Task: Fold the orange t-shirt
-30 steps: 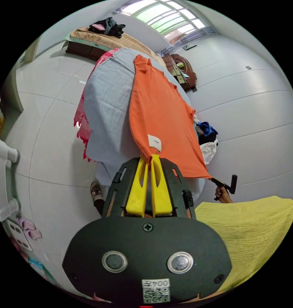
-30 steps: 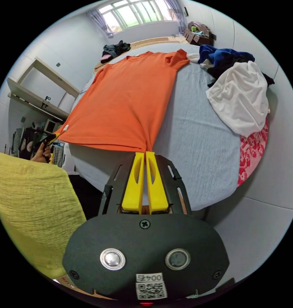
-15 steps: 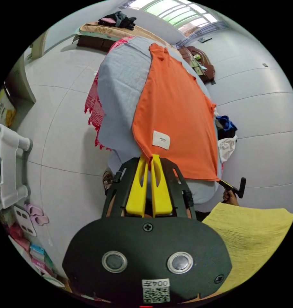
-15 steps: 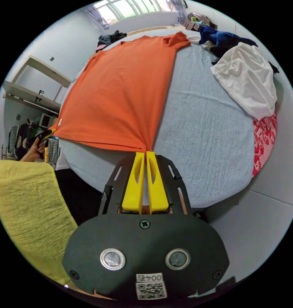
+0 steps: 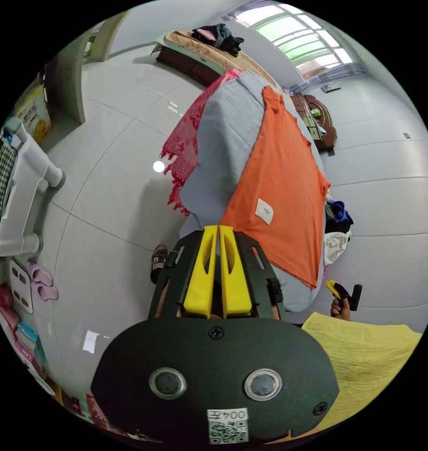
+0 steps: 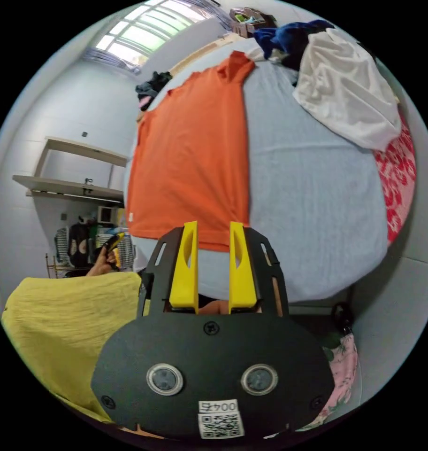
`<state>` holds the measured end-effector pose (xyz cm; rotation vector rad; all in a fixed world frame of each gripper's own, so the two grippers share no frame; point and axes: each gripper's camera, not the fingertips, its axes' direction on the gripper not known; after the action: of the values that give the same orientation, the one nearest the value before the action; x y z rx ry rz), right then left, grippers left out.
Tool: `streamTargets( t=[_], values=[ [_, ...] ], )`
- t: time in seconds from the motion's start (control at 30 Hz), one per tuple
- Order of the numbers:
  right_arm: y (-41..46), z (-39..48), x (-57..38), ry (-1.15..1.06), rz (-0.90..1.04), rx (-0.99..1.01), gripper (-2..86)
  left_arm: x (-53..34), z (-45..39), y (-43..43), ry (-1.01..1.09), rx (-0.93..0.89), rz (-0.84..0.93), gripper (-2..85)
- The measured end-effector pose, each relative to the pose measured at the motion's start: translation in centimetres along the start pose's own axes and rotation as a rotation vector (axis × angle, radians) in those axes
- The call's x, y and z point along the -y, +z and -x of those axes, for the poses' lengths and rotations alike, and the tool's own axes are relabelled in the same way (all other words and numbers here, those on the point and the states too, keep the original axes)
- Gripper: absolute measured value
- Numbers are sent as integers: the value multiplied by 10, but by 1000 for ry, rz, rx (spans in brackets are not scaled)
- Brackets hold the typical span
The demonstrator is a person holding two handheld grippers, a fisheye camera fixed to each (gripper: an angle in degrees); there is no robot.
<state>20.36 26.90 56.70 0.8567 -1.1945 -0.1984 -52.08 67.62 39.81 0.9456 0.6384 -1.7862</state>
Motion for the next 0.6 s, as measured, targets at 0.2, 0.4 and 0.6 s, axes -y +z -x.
streamTargets(
  t=[0.2,0.4,0.6],
  values=[
    [75,73,72,-59,86,43,110,98,-29,-24,153,-58,-53,7],
    [176,131,113,0,332,-199,99,241,-76,-7,306,-68,8,8],
    [226,158,130,68,414,-462,28,366,-116,22,455,-68,69,12]
  ],
)
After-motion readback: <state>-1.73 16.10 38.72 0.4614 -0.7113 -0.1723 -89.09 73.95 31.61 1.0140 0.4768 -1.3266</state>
